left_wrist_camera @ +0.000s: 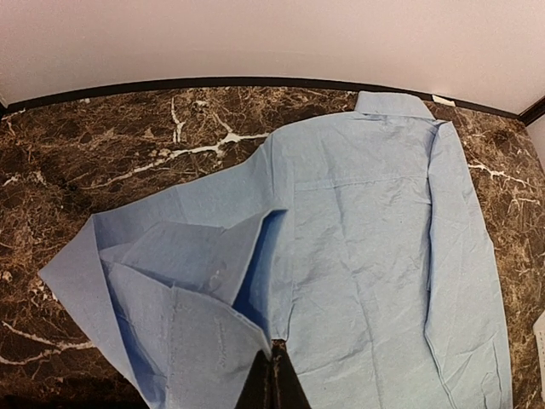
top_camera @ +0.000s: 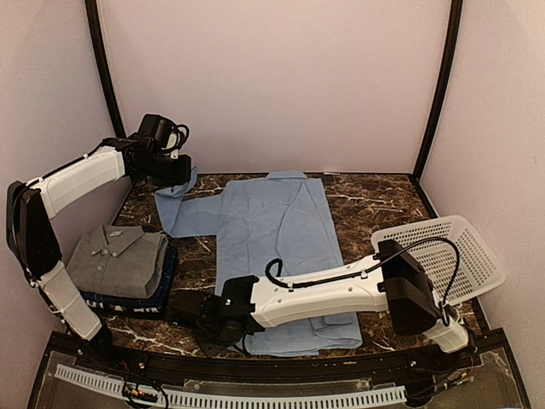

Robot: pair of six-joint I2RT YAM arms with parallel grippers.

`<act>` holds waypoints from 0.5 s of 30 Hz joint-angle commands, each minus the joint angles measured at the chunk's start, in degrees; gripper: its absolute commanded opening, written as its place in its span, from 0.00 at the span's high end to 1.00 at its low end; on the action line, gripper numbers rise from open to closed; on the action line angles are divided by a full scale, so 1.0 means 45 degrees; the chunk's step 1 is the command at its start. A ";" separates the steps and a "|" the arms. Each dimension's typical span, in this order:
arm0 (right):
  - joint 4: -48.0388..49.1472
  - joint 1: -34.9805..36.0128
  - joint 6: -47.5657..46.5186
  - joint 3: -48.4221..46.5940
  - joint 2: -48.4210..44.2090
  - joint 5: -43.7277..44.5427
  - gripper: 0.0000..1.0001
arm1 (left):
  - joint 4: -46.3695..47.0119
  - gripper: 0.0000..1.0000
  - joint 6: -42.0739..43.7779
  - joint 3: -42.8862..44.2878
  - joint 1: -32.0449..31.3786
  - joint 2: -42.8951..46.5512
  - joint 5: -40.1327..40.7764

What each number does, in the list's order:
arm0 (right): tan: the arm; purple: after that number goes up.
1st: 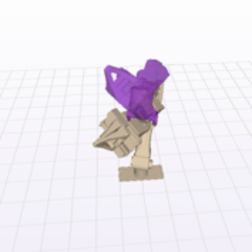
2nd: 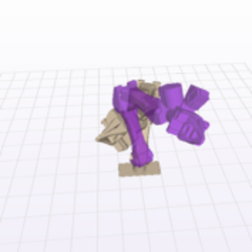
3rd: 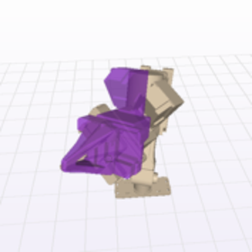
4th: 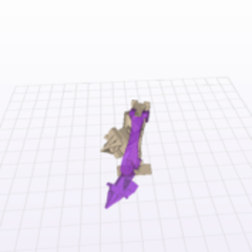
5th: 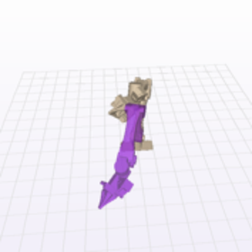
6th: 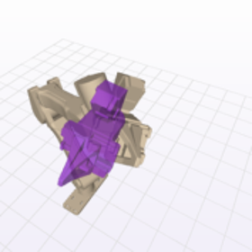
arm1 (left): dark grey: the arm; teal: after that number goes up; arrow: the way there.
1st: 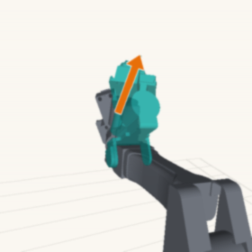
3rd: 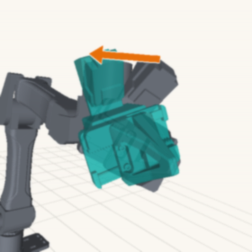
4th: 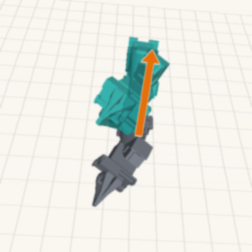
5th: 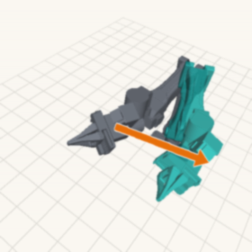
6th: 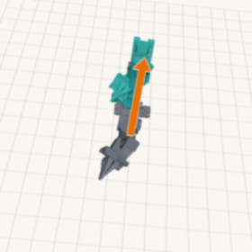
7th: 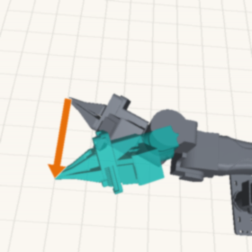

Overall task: Fold and stack the long sleeve shirts
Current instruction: Pick up the 1/3-folded shirt from the center of the board.

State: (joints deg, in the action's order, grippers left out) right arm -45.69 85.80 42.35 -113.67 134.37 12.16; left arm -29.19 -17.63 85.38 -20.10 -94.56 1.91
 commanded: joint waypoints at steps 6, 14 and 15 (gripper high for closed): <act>-0.0830 0.0220 -0.0164 -0.1285 0.0845 0.0085 0.73 | 0.0290 1.00 0.0028 0.0401 0.0072 0.0526 -0.0167; -0.1250 0.0236 -0.0421 -0.2103 0.1668 0.0246 0.75 | 0.0331 1.00 0.0048 0.0415 0.0072 0.0396 -0.0183; -0.1325 0.0229 -0.0433 -0.2162 0.1750 0.0246 0.75 | 0.0329 1.00 0.0064 0.0404 0.0072 0.0386 -0.0150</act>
State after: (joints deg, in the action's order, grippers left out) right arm -49.45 86.00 41.17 -121.10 140.03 12.12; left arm -28.77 -17.63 85.38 -20.10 -94.56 1.72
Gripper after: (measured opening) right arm 0.254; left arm 0.004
